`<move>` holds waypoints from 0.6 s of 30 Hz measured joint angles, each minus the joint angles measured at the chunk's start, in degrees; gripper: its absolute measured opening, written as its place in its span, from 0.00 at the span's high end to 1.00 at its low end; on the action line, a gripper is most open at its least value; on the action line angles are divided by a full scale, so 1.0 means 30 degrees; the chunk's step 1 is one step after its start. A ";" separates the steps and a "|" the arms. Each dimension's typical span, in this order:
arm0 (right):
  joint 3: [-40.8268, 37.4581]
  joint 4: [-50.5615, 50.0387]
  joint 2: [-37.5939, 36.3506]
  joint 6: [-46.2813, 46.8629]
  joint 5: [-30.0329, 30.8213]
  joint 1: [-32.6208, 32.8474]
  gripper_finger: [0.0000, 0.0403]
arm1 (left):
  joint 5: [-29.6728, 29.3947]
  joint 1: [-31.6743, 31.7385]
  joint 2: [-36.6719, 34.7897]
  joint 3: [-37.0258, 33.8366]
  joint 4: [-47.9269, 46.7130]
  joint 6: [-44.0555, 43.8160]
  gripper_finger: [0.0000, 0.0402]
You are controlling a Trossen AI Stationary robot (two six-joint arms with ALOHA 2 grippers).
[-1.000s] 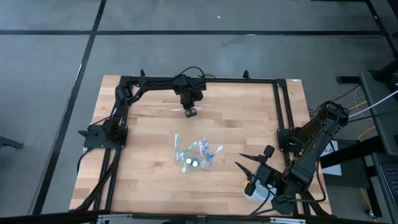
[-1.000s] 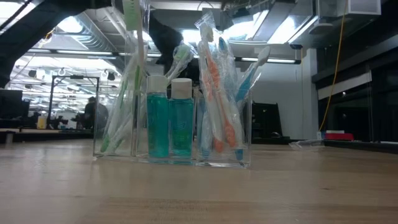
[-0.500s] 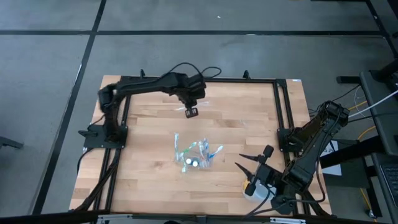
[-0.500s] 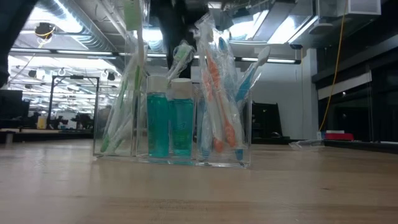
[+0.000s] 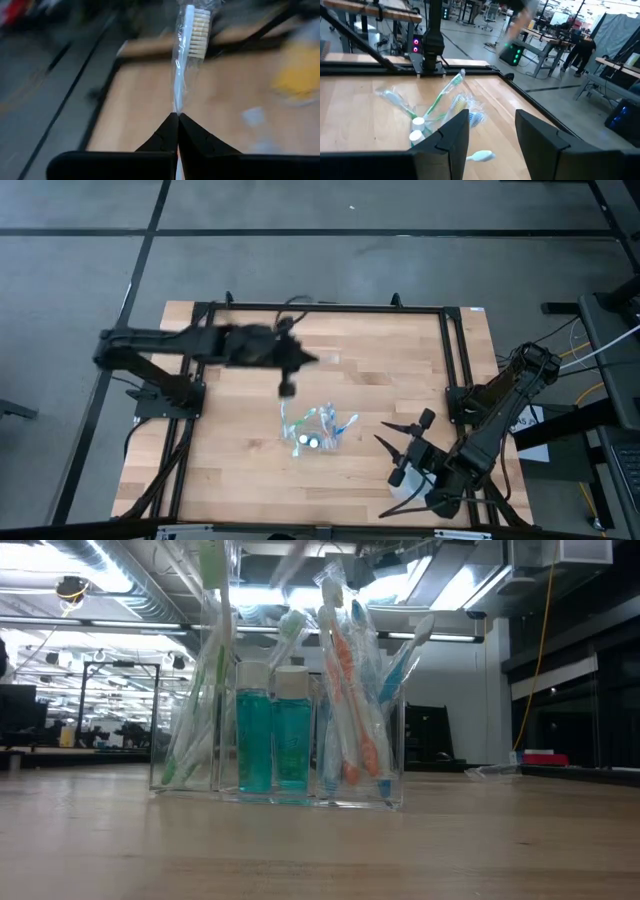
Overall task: Pick & Place toothbrushing station
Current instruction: Put the orange toothbrush into the transparent organizer
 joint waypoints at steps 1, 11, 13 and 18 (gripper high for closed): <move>-0.0001 0.0001 -0.0001 -0.0142 -0.0100 -0.0058 0.60 | 0.0476 -0.0615 -0.0631 -0.0931 0.1411 0.0180 1.00; -0.0015 0.5099 -0.1224 -0.7645 -0.2007 -0.1460 0.60 | 0.2539 -0.5204 -0.3697 -0.8498 1.2067 0.1571 1.00; -0.0015 0.8308 -0.1510 -1.1442 -0.3264 -0.2097 0.60 | 0.0923 -0.5844 -0.3296 -0.8714 1.2186 0.1481 1.00; 0.0000 1.5195 -0.1756 -1.8945 -0.7342 -0.3593 0.60 | 0.0422 -0.7026 -0.2388 -0.8714 1.3430 0.1800 1.00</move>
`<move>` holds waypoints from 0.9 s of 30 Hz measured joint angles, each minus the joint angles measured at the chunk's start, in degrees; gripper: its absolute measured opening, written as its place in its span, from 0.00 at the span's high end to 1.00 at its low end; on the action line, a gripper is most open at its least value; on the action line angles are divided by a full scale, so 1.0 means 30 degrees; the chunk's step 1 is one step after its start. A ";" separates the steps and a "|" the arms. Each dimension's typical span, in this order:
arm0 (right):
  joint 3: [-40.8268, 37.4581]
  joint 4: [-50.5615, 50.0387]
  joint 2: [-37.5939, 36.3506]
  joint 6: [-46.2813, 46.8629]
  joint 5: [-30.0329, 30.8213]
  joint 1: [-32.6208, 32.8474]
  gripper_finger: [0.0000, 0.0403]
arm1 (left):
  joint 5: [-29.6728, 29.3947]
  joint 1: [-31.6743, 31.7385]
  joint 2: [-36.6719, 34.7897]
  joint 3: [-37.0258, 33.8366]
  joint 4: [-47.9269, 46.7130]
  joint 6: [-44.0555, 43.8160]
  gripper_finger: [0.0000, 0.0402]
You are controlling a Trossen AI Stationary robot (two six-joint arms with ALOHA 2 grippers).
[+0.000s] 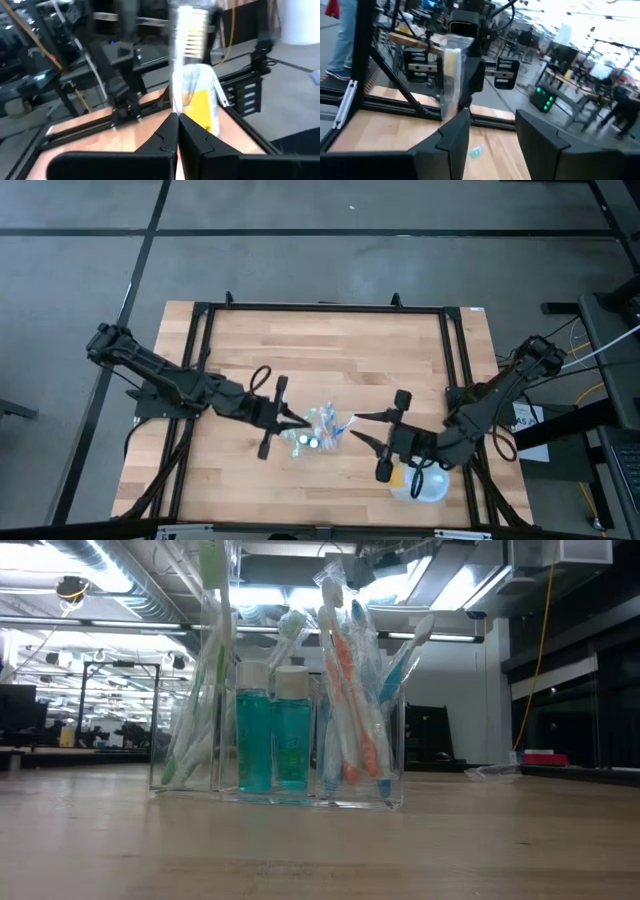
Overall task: Pick & Place toothbrushing station
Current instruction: Put the orange toothbrush into the transparent organizer
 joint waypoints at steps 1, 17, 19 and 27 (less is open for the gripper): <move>0.0000 0.0356 0.0002 -0.0533 -0.0320 -0.0237 0.60 | 0.0009 -0.0171 0.0073 0.0000 0.0204 0.0188 1.00; 0.0000 0.1340 0.0022 0.0959 -1.0248 -0.1853 0.60 | 0.4674 -0.0410 0.1416 0.0022 0.1641 -0.0906 1.00; 0.0000 0.1544 0.0022 0.0987 -1.1041 -0.1846 0.60 | 0.5347 -0.0085 0.1566 0.0017 0.2032 -0.1221 1.00; 0.0000 0.1518 0.0022 0.1659 -1.2659 -0.2576 0.60 | 0.7498 0.0349 0.2447 0.0022 0.3557 -0.1765 1.00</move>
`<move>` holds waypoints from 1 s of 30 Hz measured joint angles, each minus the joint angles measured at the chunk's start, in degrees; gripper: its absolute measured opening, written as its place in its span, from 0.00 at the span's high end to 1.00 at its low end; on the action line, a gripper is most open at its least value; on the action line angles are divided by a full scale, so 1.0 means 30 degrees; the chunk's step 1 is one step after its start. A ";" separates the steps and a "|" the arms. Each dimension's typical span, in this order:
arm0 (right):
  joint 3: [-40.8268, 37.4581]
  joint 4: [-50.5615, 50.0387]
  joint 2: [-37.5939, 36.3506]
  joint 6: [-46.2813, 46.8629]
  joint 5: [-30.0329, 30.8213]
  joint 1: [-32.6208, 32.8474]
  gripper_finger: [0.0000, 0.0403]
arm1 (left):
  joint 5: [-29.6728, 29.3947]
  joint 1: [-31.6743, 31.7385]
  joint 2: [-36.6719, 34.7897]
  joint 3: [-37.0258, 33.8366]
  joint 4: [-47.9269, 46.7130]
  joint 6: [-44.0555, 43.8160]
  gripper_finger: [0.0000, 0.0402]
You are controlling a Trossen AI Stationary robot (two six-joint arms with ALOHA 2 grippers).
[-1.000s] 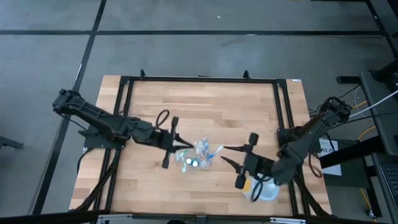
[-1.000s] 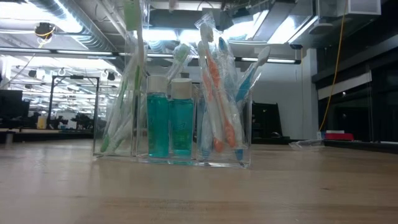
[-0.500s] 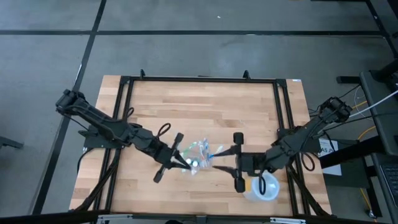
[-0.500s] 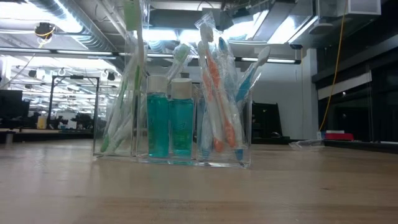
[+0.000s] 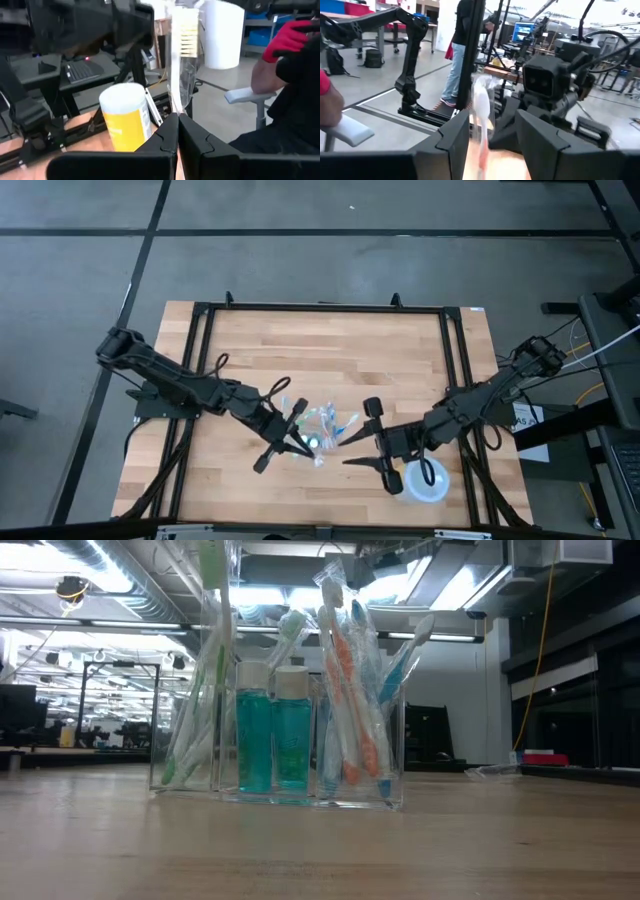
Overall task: Pick & Place toothbrushing station
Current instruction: Put the orange toothbrush into the transparent organizer
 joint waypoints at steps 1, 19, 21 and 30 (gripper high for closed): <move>0.0000 0.0006 0.0000 0.0077 -0.0210 -0.0100 0.60 | 0.0010 0.0014 0.0113 0.0000 0.0016 -0.0029 1.00; 0.0000 0.0887 0.0678 0.1448 -0.4735 -0.2123 0.60 | 0.0433 0.0082 0.0491 0.0000 0.0918 -0.0229 1.00; 0.0000 0.1165 0.0678 0.1409 -0.4858 -0.2281 0.60 | 0.0560 0.0146 0.0491 0.0000 0.0911 -0.0316 1.00; 0.0000 0.2025 0.0678 0.2086 -0.7660 -0.3601 0.60 | 0.0659 0.0283 0.0491 0.0000 0.0911 -0.0412 1.00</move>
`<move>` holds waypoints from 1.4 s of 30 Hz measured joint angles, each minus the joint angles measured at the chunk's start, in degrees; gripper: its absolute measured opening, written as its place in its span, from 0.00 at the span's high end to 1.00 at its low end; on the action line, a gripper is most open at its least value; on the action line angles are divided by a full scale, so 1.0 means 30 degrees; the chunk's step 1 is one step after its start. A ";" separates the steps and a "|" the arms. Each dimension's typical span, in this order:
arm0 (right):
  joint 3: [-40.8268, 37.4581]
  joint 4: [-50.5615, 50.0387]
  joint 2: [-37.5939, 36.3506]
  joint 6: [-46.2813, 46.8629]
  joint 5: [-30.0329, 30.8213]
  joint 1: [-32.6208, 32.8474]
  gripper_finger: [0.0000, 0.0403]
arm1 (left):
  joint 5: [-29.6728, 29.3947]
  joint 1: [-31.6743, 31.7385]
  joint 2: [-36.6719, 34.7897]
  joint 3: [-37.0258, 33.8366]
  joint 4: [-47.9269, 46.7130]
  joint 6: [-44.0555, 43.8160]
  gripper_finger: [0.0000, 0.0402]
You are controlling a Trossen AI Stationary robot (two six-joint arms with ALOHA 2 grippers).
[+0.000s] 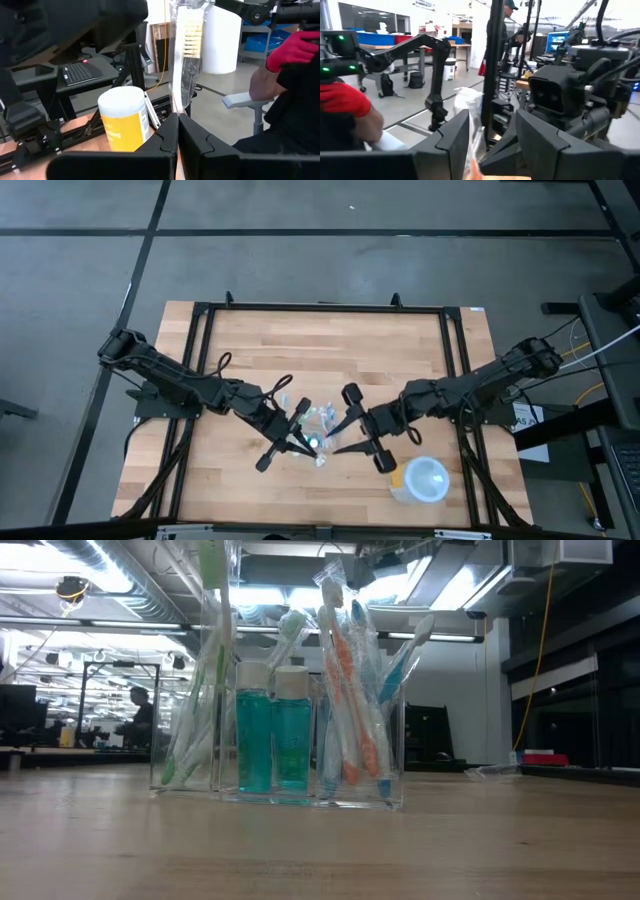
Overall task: Pick & Place toothbrushing station
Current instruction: Put the orange toothbrush into the transparent organizer
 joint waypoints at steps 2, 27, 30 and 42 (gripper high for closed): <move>0.0000 -0.0014 0.0000 0.0300 -0.0322 -0.0185 0.60 | 0.0000 0.0000 0.0000 0.0000 0.0000 -0.0018 1.00; 0.1275 0.0335 0.1312 0.1293 -0.3099 -0.1163 0.60 | -0.0015 0.0124 0.0000 0.0000 -0.0114 0.0118 1.00; 0.1942 -0.0662 0.1626 0.1314 -0.3188 -0.1154 0.60 | -0.0015 0.0117 0.0000 0.0000 -0.0146 0.0117 1.00; 0.2528 -0.1531 0.2149 0.1679 -0.3594 -0.0783 0.60 | -0.0510 0.0133 0.0000 0.0000 -0.0712 0.0124 1.00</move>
